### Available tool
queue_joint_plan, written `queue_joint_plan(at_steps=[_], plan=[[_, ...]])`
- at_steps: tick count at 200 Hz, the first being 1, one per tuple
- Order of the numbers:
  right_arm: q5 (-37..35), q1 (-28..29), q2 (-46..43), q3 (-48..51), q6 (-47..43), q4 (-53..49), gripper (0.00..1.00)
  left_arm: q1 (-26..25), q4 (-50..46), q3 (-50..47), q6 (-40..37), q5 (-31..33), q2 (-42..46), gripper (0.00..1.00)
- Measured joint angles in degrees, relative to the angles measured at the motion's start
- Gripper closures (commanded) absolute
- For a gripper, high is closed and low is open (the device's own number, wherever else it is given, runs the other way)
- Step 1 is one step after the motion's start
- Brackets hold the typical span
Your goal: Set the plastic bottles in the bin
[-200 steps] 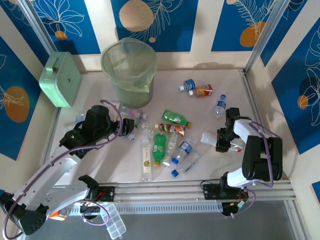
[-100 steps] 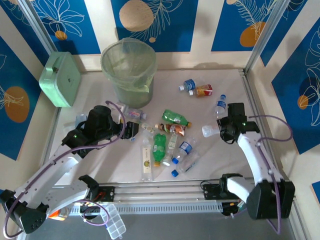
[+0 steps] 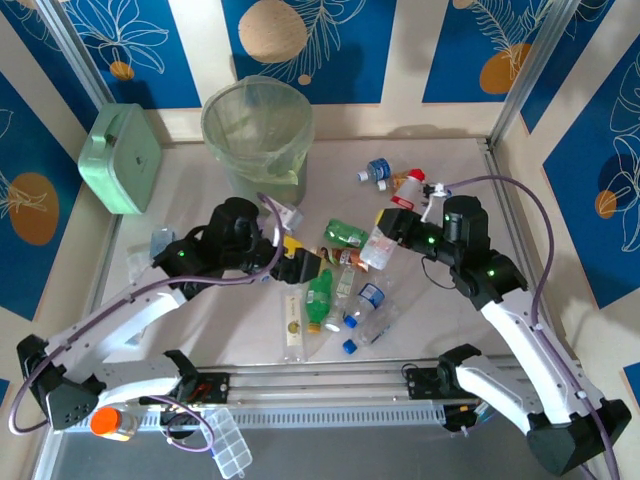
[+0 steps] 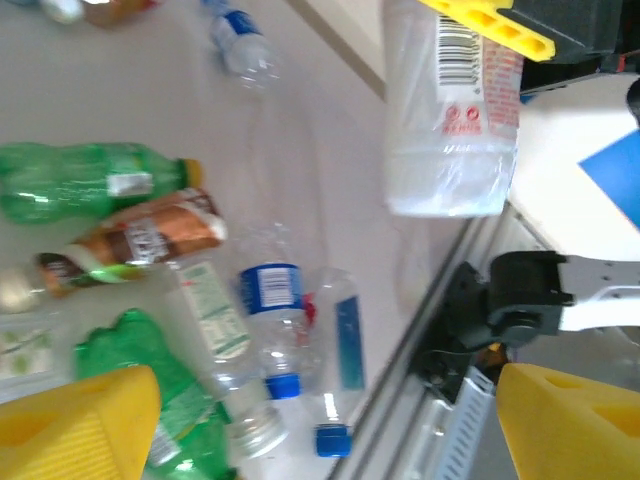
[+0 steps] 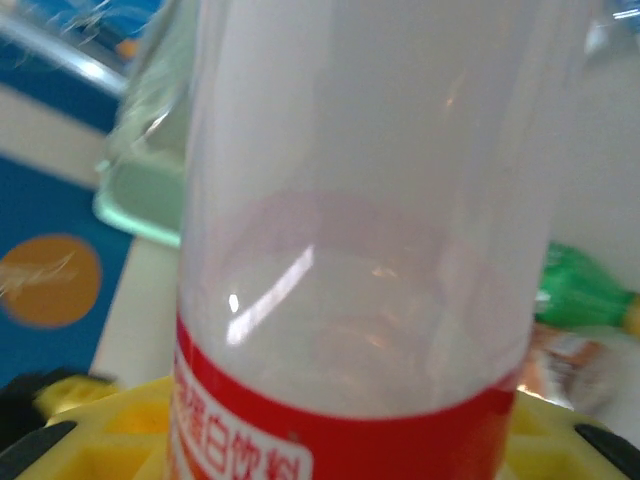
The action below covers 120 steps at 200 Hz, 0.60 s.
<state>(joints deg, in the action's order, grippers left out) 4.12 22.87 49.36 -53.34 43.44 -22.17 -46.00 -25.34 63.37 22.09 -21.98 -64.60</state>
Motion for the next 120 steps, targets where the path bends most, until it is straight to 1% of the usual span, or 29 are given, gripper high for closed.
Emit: queue_joint_plan(at_steps=[27,43,64,86,120], plan=[[5.97,4.50,-0.63,0.15,-0.83,5.09,0.56,-1.42,4.20,0.11,2.47,-4.20,-2.69,0.10],[8.92,6.32,-1.97,0.79,-1.05,8.33,0.55,-1.55,8.96,-0.31,4.94,-7.72,-3.41,0.11],[11.85,6.80,-3.91,1.84,-1.03,12.09,0.55,-1.95,18.25,-2.82,9.16,-12.83,-3.43,0.11],[14.19,6.88,-5.27,3.21,-0.63,15.52,0.55,-2.64,26.67,-5.57,12.96,-16.87,-3.54,0.12],[15.45,7.85,-5.68,4.92,1.05,19.28,0.51,-3.96,34.42,-6.34,15.76,-20.22,-4.94,0.12]])
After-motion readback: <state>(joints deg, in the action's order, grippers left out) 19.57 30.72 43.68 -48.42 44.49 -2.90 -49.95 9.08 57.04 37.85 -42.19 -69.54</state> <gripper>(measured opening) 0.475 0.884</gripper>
